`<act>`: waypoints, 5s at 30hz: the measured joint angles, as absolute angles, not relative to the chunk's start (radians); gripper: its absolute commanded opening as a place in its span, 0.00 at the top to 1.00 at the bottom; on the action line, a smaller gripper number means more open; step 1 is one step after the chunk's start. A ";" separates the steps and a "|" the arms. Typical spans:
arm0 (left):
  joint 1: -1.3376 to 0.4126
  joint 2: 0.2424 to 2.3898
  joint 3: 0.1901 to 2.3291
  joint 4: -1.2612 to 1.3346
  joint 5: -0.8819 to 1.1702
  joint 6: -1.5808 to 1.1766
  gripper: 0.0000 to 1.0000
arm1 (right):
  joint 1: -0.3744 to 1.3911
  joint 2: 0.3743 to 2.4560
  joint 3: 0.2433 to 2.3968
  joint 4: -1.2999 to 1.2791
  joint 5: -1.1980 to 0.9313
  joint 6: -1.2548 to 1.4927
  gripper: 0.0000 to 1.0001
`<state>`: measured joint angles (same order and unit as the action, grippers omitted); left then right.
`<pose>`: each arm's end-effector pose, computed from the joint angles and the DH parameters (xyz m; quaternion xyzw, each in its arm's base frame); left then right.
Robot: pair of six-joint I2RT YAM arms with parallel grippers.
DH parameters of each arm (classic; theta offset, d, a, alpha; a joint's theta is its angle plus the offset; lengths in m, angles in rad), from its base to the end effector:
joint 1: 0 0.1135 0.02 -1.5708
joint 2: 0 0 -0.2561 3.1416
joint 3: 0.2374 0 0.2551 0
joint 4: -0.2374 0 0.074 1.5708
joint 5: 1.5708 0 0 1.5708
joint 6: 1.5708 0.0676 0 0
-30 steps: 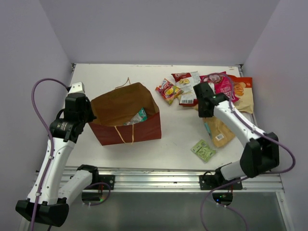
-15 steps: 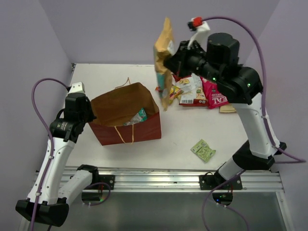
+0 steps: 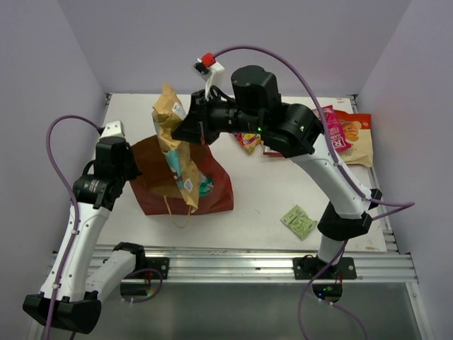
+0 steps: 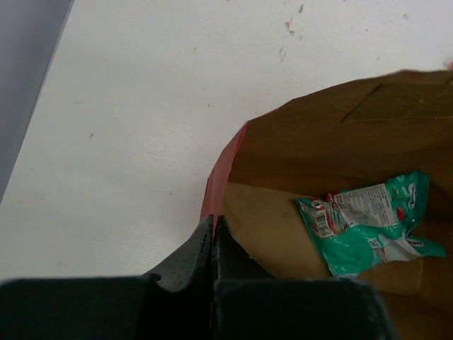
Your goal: Place the snacks into the paper bag
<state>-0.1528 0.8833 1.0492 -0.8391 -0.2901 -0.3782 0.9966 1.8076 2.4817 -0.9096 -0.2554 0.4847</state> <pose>0.2012 -0.0114 0.3250 -0.1626 0.8788 0.0130 0.4485 0.1877 0.3215 0.5316 -0.2735 0.7336 0.4882 0.3857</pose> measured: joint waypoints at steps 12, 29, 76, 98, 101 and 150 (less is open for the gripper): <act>-0.153 0.865 1.050 -0.855 -0.292 -0.378 1.00 | 1.014 1.861 2.473 -0.719 -0.352 0.556 1.00; -0.154 0.836 1.049 -0.863 -0.291 -0.379 1.00 | 1.009 1.869 2.181 -0.712 -0.121 0.452 1.00; -0.159 0.826 1.028 -0.868 -0.292 -0.374 1.00 | 1.256 1.963 2.388 -0.654 0.825 0.180 1.00; -0.159 0.820 1.027 -0.863 -0.292 -0.374 1.00 | 1.256 1.909 2.285 -0.655 0.809 0.249 1.00; -0.159 0.810 1.021 -0.863 -0.292 -0.374 1.00 | 1.256 1.904 2.230 -0.682 0.772 0.286 0.79; -0.159 0.866 1.050 -0.884 -0.337 -0.370 1.00 | 0.393 2.154 1.680 -0.738 0.563 0.188 1.00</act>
